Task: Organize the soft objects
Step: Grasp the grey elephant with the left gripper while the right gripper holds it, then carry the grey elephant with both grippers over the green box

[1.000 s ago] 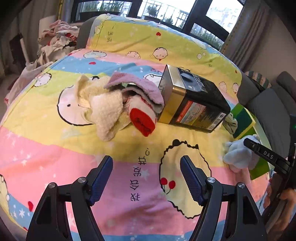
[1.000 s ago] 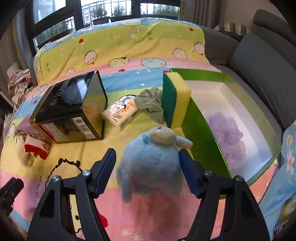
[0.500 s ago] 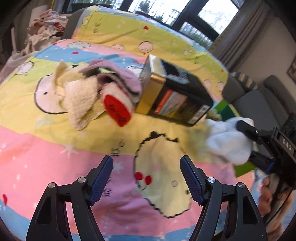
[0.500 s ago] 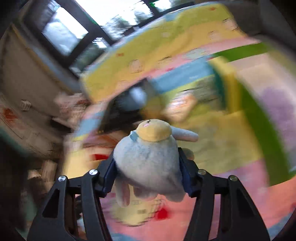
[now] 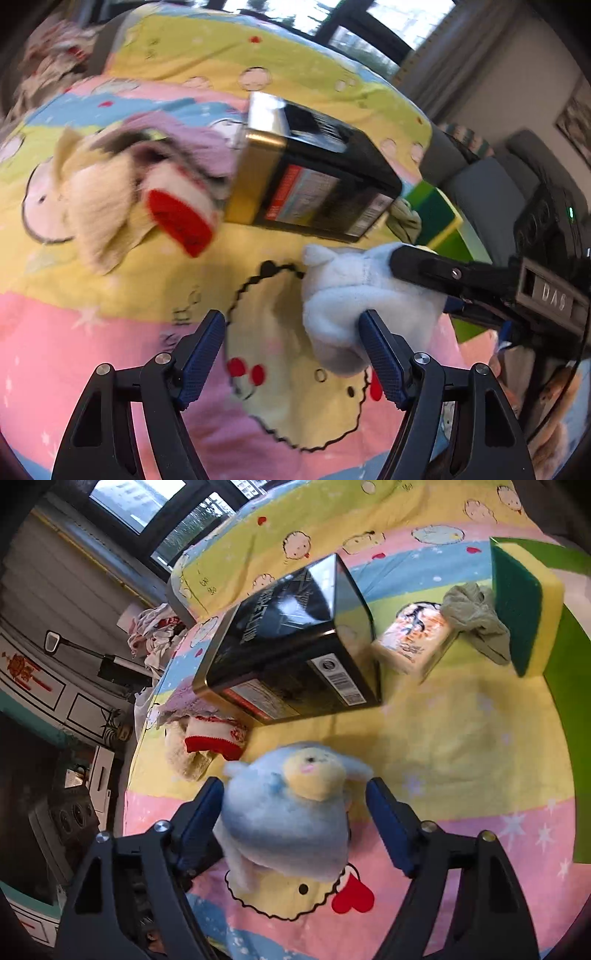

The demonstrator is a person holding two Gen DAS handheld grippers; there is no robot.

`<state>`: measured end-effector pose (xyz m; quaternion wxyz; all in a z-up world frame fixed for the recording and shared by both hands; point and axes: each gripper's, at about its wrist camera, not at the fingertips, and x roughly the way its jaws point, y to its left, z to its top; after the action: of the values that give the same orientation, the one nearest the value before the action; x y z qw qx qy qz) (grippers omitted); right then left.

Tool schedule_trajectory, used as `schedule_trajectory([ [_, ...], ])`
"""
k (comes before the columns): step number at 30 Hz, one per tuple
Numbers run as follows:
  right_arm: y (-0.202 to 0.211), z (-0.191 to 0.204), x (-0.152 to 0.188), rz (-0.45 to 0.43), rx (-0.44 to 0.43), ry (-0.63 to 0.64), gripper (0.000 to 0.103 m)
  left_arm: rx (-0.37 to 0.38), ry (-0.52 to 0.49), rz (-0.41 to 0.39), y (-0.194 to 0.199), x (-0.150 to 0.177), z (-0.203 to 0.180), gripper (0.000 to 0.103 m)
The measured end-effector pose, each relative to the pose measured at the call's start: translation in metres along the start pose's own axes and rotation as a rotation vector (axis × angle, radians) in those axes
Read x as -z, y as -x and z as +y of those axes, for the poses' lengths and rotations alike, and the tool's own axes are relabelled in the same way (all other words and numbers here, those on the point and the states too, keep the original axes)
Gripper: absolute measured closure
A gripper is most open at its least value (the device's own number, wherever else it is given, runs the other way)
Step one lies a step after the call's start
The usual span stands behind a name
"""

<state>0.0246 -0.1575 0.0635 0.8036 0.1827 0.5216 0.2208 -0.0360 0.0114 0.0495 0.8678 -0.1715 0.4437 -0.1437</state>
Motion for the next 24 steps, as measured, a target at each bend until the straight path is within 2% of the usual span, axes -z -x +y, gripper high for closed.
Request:
schedule_trajectory([
  [3,-0.008,-0.008,-0.005,0.061,-0.020,-0.006,0.024,0.015,-0.054,0.012,-0.011,-0.002,-0.017,0.027],
  [4,-0.013,-0.009,-0.002,0.079,0.006,0.007,0.024,0.025,-0.057,0.021,-0.016,-0.003,-0.021,0.027],
  [7,-0.010,-0.026,-0.004,0.076,-0.003,-0.009,0.024,0.015,-0.050,0.033,-0.024,-0.005,-0.026,0.027],
  [11,-0.003,-0.040,-0.006,0.052,-0.053,-0.065,0.026,0.053,-0.043,0.014,-0.025,-0.001,-0.030,0.027],
  [13,-0.004,-0.042,-0.004,0.046,-0.072,-0.058,0.033,0.068,-0.048,0.033,-0.031,0.005,-0.034,0.040],
  [14,-0.004,-0.042,-0.003,0.044,-0.075,-0.049,0.033,0.077,-0.056,0.044,-0.034,0.008,-0.038,0.051],
  [15,-0.004,-0.041,-0.001,0.044,-0.078,-0.043,0.034,0.076,-0.070,0.055,-0.037,0.012,-0.044,0.057],
  [19,0.004,-0.032,-0.001,0.016,-0.049,0.024,0.035,-0.011,-0.127,0.024,-0.038,0.020,-0.066,0.060],
  [24,0.026,-0.038,-0.007,-0.039,-0.096,0.002,0.035,-0.006,-0.145,-0.010,-0.029,0.008,-0.086,0.061],
])
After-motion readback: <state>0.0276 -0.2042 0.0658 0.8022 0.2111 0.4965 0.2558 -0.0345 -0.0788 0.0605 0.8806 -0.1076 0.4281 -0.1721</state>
